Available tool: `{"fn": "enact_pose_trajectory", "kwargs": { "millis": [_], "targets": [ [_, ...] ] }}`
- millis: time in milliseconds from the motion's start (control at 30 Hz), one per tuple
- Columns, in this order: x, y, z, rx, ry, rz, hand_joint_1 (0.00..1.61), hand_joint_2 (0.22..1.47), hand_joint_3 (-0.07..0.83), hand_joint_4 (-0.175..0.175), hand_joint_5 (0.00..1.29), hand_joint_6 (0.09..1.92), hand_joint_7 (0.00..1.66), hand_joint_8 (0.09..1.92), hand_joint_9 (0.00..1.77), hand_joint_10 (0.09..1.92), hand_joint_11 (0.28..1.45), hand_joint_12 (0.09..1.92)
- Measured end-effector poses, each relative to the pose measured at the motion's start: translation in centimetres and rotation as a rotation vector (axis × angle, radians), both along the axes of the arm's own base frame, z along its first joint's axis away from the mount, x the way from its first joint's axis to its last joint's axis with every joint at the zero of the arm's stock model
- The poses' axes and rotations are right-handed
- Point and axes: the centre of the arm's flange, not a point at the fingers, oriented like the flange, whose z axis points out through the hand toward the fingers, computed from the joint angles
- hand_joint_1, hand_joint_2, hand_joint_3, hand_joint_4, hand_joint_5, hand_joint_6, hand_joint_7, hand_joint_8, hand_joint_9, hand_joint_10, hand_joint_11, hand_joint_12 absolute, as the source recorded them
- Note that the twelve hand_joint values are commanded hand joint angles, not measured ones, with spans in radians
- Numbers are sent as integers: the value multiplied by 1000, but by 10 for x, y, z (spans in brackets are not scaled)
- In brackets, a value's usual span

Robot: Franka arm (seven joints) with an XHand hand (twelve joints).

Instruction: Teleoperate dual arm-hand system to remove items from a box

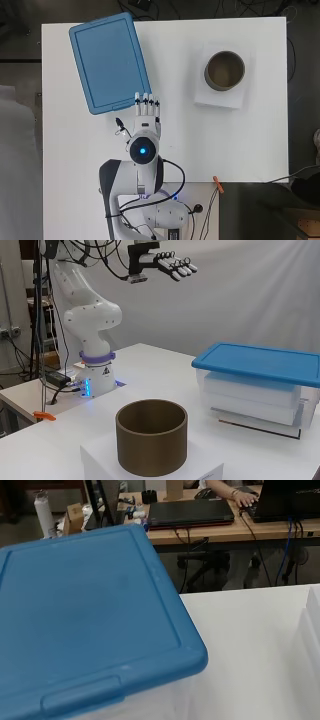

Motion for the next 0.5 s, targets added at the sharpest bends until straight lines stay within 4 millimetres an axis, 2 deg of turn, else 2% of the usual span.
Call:
{"fn": "enact_pose_trajectory", "kwargs": {
  "millis": [67,200,267,367,433,500],
  "targets": [
    [-3,35,13,74,-54,-209,0,957,-14,-17,191,87,268,87,287,87,438,87],
    [-8,77,28,218,-84,-568,0,949,-5,-23,247,87,343,87,351,87,451,87],
    [-11,97,33,276,-87,-668,0,943,-5,-29,243,87,351,87,362,87,453,87],
    [-12,114,37,319,-84,-686,0,907,-7,-34,230,87,392,87,408,87,466,87],
    [-9,114,38,280,-92,-630,0,894,-9,-32,223,87,371,87,397,87,463,87],
    [-3,112,37,199,-121,-502,0,885,-10,-23,241,87,385,87,422,87,465,87]
  ]
}}
